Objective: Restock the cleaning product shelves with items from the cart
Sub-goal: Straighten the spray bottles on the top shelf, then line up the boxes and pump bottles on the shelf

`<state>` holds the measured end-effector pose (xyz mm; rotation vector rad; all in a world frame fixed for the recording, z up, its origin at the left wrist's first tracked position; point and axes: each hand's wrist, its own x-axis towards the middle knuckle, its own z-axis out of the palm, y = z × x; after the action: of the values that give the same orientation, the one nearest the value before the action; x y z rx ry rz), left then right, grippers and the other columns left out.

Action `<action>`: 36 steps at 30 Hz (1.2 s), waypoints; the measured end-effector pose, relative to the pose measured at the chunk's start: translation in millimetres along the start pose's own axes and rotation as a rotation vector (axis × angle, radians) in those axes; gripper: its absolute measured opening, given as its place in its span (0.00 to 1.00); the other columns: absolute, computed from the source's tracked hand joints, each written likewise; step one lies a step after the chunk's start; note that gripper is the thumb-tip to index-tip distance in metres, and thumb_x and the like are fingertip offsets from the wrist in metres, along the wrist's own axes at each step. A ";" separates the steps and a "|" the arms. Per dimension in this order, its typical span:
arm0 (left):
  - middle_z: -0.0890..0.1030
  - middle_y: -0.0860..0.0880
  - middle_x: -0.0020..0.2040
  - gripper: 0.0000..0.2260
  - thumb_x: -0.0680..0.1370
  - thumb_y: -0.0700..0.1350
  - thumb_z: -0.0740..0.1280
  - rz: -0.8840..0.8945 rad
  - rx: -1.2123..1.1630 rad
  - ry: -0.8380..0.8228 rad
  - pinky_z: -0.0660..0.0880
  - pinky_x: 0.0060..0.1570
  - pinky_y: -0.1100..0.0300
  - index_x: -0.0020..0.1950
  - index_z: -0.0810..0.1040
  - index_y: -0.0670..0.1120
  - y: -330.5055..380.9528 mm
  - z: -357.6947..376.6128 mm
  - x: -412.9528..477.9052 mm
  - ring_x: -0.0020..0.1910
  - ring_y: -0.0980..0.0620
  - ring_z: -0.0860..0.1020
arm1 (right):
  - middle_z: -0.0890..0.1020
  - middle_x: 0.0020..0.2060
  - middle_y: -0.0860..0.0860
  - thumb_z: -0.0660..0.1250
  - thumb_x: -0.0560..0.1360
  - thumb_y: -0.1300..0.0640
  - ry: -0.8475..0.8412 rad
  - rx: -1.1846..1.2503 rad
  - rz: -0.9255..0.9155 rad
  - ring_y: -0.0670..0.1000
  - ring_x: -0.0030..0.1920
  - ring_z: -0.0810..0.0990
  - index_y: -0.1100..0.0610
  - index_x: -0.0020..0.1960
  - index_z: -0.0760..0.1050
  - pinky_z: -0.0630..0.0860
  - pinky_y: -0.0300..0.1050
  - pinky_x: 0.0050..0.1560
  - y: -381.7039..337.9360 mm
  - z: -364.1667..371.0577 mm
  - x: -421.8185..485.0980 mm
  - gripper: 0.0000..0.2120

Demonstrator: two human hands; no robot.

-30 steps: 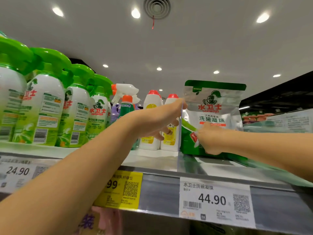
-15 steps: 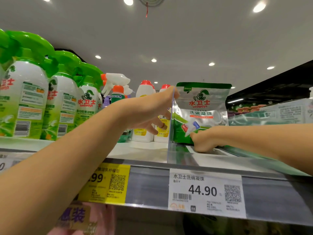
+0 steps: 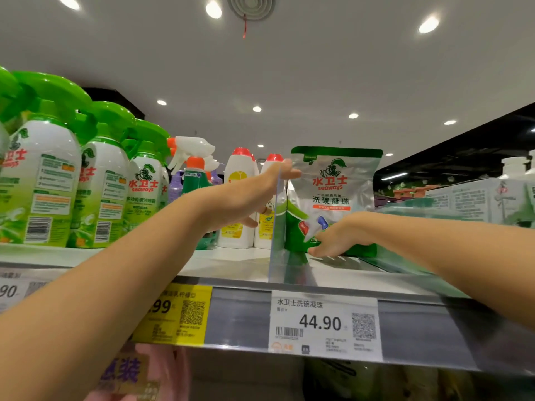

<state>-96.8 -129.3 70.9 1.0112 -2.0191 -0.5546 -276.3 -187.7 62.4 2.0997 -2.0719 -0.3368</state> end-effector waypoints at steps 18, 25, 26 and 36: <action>0.85 0.60 0.44 0.26 0.78 0.64 0.52 0.306 -0.031 0.145 0.65 0.65 0.49 0.34 0.85 0.55 1.4 -5.6 5.6 0.49 0.62 0.80 | 0.80 0.33 0.50 0.66 0.68 0.53 0.561 1.129 -0.511 0.46 0.34 0.77 0.60 0.44 0.77 0.76 0.36 0.35 66.5 9.2 -205.5 0.11; 0.81 0.53 0.46 0.16 0.77 0.55 0.61 0.637 0.521 0.621 0.72 0.46 0.62 0.49 0.83 0.46 51.9 22.2 -32.0 0.43 0.57 0.78 | 0.80 0.40 0.52 0.68 0.67 0.52 0.662 1.116 -0.286 0.49 0.40 0.77 0.60 0.50 0.77 0.76 0.38 0.39 127.0 38.0 -194.0 0.16; 0.80 0.53 0.46 0.16 0.78 0.54 0.61 0.698 0.593 0.701 0.71 0.47 0.60 0.50 0.83 0.45 64.1 30.2 -37.0 0.43 0.55 0.77 | 0.81 0.43 0.52 0.69 0.68 0.52 0.647 1.044 -0.244 0.50 0.43 0.79 0.58 0.52 0.77 0.77 0.41 0.42 133.9 43.7 -186.9 0.15; 0.72 0.56 0.64 0.24 0.73 0.58 0.63 0.577 0.196 0.107 0.69 0.58 0.67 0.67 0.69 0.51 105.1 133.3 2.2 0.59 0.63 0.73 | 0.67 0.67 0.47 0.72 0.72 0.54 0.301 0.828 -0.138 0.47 0.60 0.68 0.45 0.68 0.67 0.68 0.46 0.62 182.5 77.1 -151.7 0.27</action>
<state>-253.9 -65.2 63.4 0.5051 -2.1635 0.0047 -474.3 -36.7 45.3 2.4807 -2.0739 0.9248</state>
